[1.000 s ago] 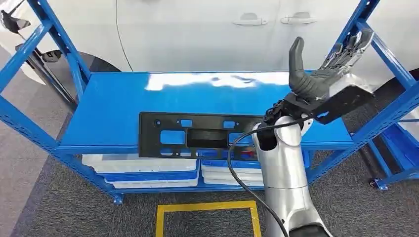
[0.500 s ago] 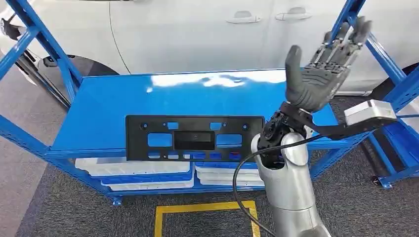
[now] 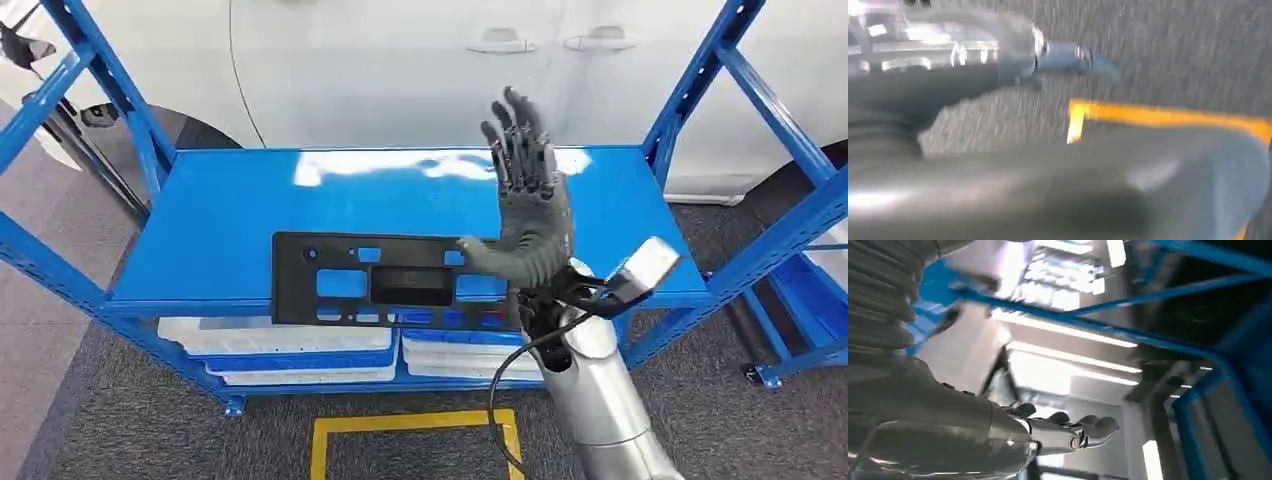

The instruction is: Take the parts from the cabinet and place them on the table.

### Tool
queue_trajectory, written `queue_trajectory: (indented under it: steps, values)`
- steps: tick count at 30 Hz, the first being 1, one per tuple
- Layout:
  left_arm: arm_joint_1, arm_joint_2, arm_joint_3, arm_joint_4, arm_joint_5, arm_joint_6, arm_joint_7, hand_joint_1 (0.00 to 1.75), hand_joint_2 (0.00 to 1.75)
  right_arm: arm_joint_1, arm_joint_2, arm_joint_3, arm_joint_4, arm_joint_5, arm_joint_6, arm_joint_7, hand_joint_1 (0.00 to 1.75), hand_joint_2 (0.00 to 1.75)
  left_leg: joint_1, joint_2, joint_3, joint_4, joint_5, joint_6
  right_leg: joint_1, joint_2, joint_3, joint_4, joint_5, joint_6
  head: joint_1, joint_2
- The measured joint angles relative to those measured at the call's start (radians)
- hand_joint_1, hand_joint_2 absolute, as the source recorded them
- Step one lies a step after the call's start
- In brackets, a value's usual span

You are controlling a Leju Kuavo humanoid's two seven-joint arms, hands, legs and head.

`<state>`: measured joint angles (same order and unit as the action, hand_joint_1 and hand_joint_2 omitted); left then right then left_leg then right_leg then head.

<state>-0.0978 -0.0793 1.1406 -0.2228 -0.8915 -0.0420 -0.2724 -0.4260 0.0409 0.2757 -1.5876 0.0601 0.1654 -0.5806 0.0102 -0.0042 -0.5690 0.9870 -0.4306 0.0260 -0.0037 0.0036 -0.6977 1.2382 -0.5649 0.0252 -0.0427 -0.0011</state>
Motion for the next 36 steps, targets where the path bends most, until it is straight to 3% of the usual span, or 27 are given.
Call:
queue_trajectory:
  steps: [1, 2, 3, 4, 6, 7, 9, 10, 12, 13, 15, 16, 17, 18, 19, 21, 22, 23, 26, 28, 30, 32, 33, 34, 36]
  values:
    - [0.001, 0.000, 0.003, 0.000, 0.000, 0.000, 0.000, 0.00, 0.00, 0.010, -0.011, 0.013, 0.032, 0.067, -0.028, -0.001, 0.00, 1.75, 0.000, 0.000, -0.001, 0.001, 0.000, 0.000, -0.002, 0.000, -0.032, 0.062, -0.017, 0.003, 0.000, 0.000]
    - [0.001, 0.000, 0.005, 0.000, 0.000, 0.000, 0.002, 0.00, 0.00, 0.019, -0.021, 0.027, 0.060, 0.134, -0.064, -0.001, 0.00, 1.75, 0.000, 0.000, -0.001, 0.001, -0.001, 0.000, -0.004, -0.001, -0.040, 0.075, -0.009, 0.005, 0.000, 0.000]
    - [0.002, 0.000, 0.005, 0.000, 0.000, -0.001, 0.002, 0.00, 0.00, 0.023, -0.026, 0.037, 0.076, 0.190, -0.097, 0.002, 0.00, 1.75, 0.000, -0.001, 0.000, 0.002, -0.002, -0.002, -0.008, -0.001, -0.024, 0.039, 0.021, 0.006, 0.000, 0.000]
    - [0.002, 0.000, 0.006, 0.000, 0.000, -0.001, 0.002, 0.00, 0.00, 0.020, -0.033, 0.063, 0.104, 0.329, -0.178, 0.024, 0.00, 1.75, 0.000, -0.001, 0.001, 0.005, -0.003, -0.004, -0.010, -0.001, 0.008, -0.029, 0.061, 0.006, 0.000, 0.000]
    - [0.001, 0.000, 0.006, 0.000, -0.004, -0.007, -0.002, 0.00, 0.00, 0.009, -0.042, 0.122, 0.160, 0.588, -0.328, 0.069, 0.00, 1.75, 0.001, -0.001, 0.002, 0.011, -0.009, -0.013, -0.010, -0.001, 0.099, -0.207, 0.134, 0.000, 0.000, 0.000]
    - [0.000, 0.000, 0.005, 0.000, -0.006, -0.008, -0.004, 0.00, 0.00, -0.001, -0.044, 0.148, 0.191, 0.668, -0.376, 0.082, 0.00, 1.75, -0.006, -0.001, -0.003, 0.017, -0.013, -0.019, -0.005, -0.001, 0.106, -0.224, 0.120, -0.006, 0.000, 0.000]
    - [-0.001, 0.000, 0.005, 0.000, -0.014, -0.014, -0.009, 0.00, 0.00, -0.008, -0.047, 0.218, 0.268, 0.810, -0.446, 0.113, 0.00, 1.75, -0.005, -0.001, -0.002, 0.016, -0.014, -0.028, -0.003, 0.000, 0.102, -0.223, 0.122, -0.019, 0.000, 0.000]
    - [0.000, 0.000, 0.005, 0.000, -0.015, -0.016, -0.010, 0.00, 0.00, -0.012, -0.048, 0.245, 0.298, 0.846, -0.456, 0.120, 0.00, 1.75, -0.002, -0.001, 0.000, 0.014, -0.013, -0.035, 0.001, 0.001, 0.102, -0.222, 0.122, -0.024, 0.000, 0.000]
    - [-0.001, 0.000, 0.005, 0.000, -0.022, -0.017, -0.011, 0.00, 0.00, -0.025, -0.048, 0.292, 0.347, 0.883, -0.450, 0.132, 0.00, 1.75, 0.002, -0.001, -0.003, 0.026, -0.025, -0.045, -0.006, -0.003, 0.108, -0.232, 0.128, -0.038, 0.000, 0.000]
    - [-0.001, 0.000, 0.005, 0.000, -0.024, -0.017, -0.012, 0.00, 0.00, -0.035, -0.048, 0.315, 0.375, 0.895, -0.445, 0.135, 0.00, 1.75, 0.001, -0.001, -0.022, 0.069, -0.054, -0.050, -0.007, -0.003, 0.108, -0.232, 0.127, -0.044, 0.000, 0.000]
    - [0.000, -0.002, 0.005, 0.000, -0.025, -0.018, -0.012, 0.00, 0.00, -0.044, -0.049, 0.349, 0.414, 0.902, -0.440, 0.137, 0.00, 1.75, 0.003, -0.001, -0.098, 0.228, -0.131, -0.057, -0.005, -0.004, 0.108, -0.232, 0.126, -0.048, 0.000, 0.000]
    - [0.002, -0.002, 0.005, 0.000, -0.025, -0.018, -0.012, 0.00, 0.00, -0.044, -0.050, 0.359, 0.428, 0.905, -0.438, 0.137, 0.00, 1.75, 0.003, -0.001, -0.133, 0.298, -0.152, -0.059, -0.003, -0.005, 0.108, -0.232, 0.125, -0.049, 0.000, 0.000]
    - [0.004, -0.002, 0.005, 0.000, -0.025, -0.018, -0.012, 0.00, 0.00, -0.045, -0.050, 0.373, 0.447, 0.907, -0.429, 0.137, 0.00, 1.75, 0.003, -0.001, -0.156, 0.336, -0.154, -0.059, -0.002, -0.005, 0.109, -0.232, 0.125, -0.050, 0.000, 0.000]
    - [0.005, -0.002, 0.005, 0.000, -0.025, -0.017, -0.011, 0.00, 0.00, -0.048, -0.050, 0.382, 0.460, 0.907, -0.421, 0.137, 0.00, 1.75, 0.003, -0.001, -0.152, 0.322, -0.134, -0.058, -0.002, -0.004, 0.110, -0.232, 0.124, -0.050, 0.000, 0.000]
    - [0.005, -0.001, 0.005, 0.000, -0.025, -0.015, -0.010, 0.00, 0.00, -0.053, -0.050, 0.393, 0.471, 0.907, -0.411, 0.137, 0.00, 1.75, 0.003, -0.001, -0.126, 0.259, -0.090, -0.055, -0.002, -0.003, 0.111, -0.231, 0.124, -0.049, 0.000, 0.000]
    - [0.004, 0.000, 0.005, 0.000, -0.025, -0.015, -0.009, 0.00, 0.00, -0.070, -0.050, 0.410, 0.486, 0.907, -0.402, 0.137, 0.00, 1.75, 0.003, 0.000, -0.040, 0.080, 0.000, -0.045, -0.002, -0.001, 0.119, -0.231, 0.120, -0.045, 0.000, 0.000]
    - [0.004, 0.000, 0.005, 0.000, -0.025, -0.015, -0.009, 0.00, 0.00, -0.078, -0.050, 0.416, 0.492, 0.907, -0.398, 0.136, 0.00, 1.75, 0.000, 0.000, -0.017, 0.032, -0.004, -0.039, 0.001, -0.001, 0.119, -0.231, 0.118, -0.041, 0.000, 0.000]
    - [0.002, 0.000, 0.005, 0.000, -0.025, -0.015, -0.009, 0.00, 0.00, -0.084, -0.050, 0.420, 0.498, 0.906, -0.397, 0.136, 0.00, 1.75, -0.005, -0.001, -0.013, 0.018, -0.006, -0.035, 0.005, 0.000, 0.114, -0.226, 0.117, -0.035, 0.000, 0.000]
    - [0.007, 0.000, 0.005, 0.000, -0.025, -0.015, -0.008, 0.00, 0.00, -0.088, -0.050, 0.430, 0.510, 0.906, -0.397, 0.136, 0.00, 1.75, -0.007, -0.003, -0.018, 0.021, -0.003, -0.020, 0.001, -0.002, 0.114, -0.232, 0.121, -0.017, 0.000, 0.000]
    - [0.006, 0.000, 0.005, 0.000, -0.025, -0.015, -0.006, 0.00, 0.00, -0.098, -0.051, 0.434, 0.516, 0.907, -0.398, 0.137, 0.00, 1.75, 0.001, -0.002, -0.013, 0.010, 0.005, -0.006, 0.001, -0.002, 0.104, -0.201, 0.093, -0.007, 0.000, 0.000]
    - [0.004, 0.000, 0.005, 0.000, -0.025, -0.014, -0.006, 0.00, 0.00, -0.107, -0.051, 0.441, 0.521, 0.919, -0.412, 0.139, 0.00, 1.75, -0.001, -0.001, -0.015, 0.010, 0.006, -0.001, -0.002, -0.002, 0.039, -0.061, 0.016, -0.002, 0.000, 0.000]
    - [0.006, 0.000, 0.005, 0.000, -0.025, -0.012, -0.006, 0.00, 0.00, -0.107, -0.051, 0.446, 0.521, 0.962, -0.486, 0.164, 0.00, 1.75, -0.003, 0.000, -0.016, 0.011, 0.005, 0.000, -0.002, -0.002, -0.031, 0.085, -0.031, 0.000, 0.000, 0.000]
    - [0.007, 0.000, 0.005, 0.000, -0.025, -0.011, -0.006, 0.00, 0.00, -0.109, -0.050, 0.447, 0.520, 0.983, -0.553, 0.183, 0.00, 1.75, -0.003, -0.001, -0.016, 0.012, 0.005, 0.000, -0.002, -0.002, -0.036, 0.090, -0.017, 0.001, 0.000, 0.000]
    - [0.007, 0.000, 0.005, 0.000, -0.025, -0.009, -0.007, 0.00, 0.00, -0.115, -0.046, 0.447, 0.518, 0.991, -0.600, 0.194, 0.00, 1.75, -0.003, -0.002, -0.016, 0.014, 0.005, 0.000, -0.002, -0.002, -0.019, 0.053, 0.013, -0.001, 0.000, 0.000]
    - [0.007, -0.005, 0.005, 0.000, -0.025, -0.001, -0.009, 0.00, 0.00, -0.136, -0.034, 0.446, 0.510, 1.004, -0.704, 0.225, 0.00, 1.75, -0.005, -0.003, -0.015, 0.019, 0.002, -0.002, -0.001, -0.002, 0.056, -0.103, 0.095, -0.011, 0.000, 0.000]
